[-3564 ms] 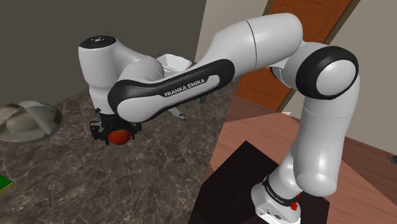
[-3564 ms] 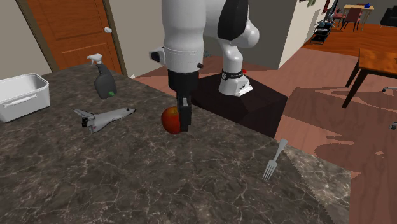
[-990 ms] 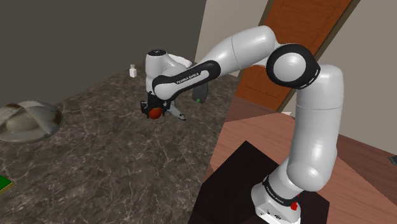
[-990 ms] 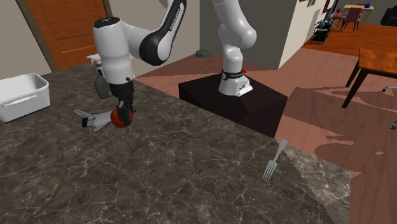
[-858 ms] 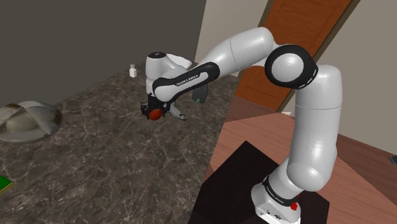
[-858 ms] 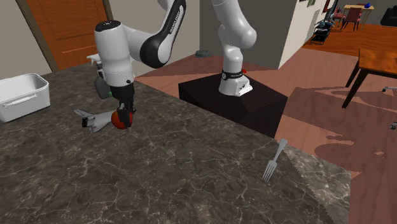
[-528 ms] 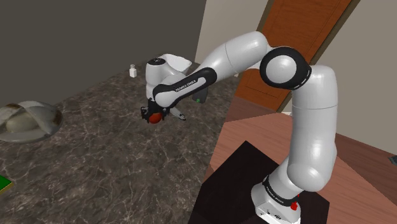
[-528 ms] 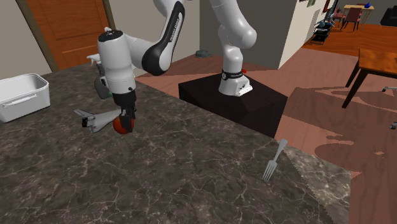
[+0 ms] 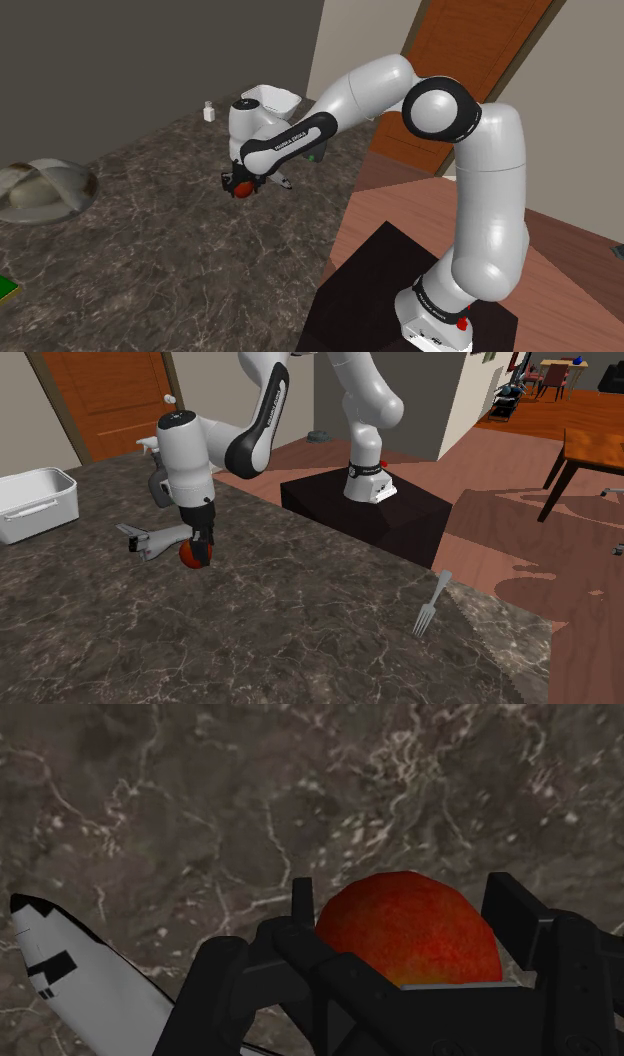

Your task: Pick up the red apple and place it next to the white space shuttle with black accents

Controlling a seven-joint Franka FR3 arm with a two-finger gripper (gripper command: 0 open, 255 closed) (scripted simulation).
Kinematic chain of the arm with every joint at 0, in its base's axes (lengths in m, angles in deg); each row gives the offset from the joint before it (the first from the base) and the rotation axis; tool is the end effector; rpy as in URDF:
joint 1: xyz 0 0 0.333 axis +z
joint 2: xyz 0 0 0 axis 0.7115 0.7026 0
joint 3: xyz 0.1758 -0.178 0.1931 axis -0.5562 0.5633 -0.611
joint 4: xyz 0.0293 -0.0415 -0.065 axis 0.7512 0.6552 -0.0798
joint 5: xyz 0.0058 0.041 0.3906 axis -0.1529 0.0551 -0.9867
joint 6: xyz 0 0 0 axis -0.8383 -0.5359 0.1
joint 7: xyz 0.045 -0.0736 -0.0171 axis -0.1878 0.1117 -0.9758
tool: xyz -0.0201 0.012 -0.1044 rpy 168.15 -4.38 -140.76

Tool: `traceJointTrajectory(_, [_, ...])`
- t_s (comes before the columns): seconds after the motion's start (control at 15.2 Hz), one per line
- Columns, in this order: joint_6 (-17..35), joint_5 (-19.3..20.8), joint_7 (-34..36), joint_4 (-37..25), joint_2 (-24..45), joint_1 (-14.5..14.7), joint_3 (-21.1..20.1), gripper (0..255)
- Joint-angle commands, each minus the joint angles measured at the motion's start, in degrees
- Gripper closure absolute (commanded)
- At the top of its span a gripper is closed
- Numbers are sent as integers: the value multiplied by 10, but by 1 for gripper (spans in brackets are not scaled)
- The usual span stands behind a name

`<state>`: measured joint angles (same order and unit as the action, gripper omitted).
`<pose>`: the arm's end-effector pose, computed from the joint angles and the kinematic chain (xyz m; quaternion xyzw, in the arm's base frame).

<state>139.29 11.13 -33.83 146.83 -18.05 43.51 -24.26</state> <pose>0.6344 0.1681 0.2304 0.9814 -0.1893 0.0235 0.0218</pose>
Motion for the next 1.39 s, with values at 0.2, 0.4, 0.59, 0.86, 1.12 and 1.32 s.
traceJointTrajectory(0.2, [0, 0, 0, 0, 0, 0, 0, 0])
traceJointTrajectory(0.4, [0, 0, 0, 0, 0, 0, 0, 0])
traceJointTrajectory(0.59, [-12, -6, -4, 1, -13, -3, -5, 0])
traceJointTrajectory(0.86, [-49, -23, -14, -2, -49, -9, -16, 0])
traceJointTrajectory(1.12, [-49, -23, -14, -2, -49, -9, -16, 0])
traceJointTrajectory(1.32, [-49, -23, -14, -2, -49, -9, -16, 0])
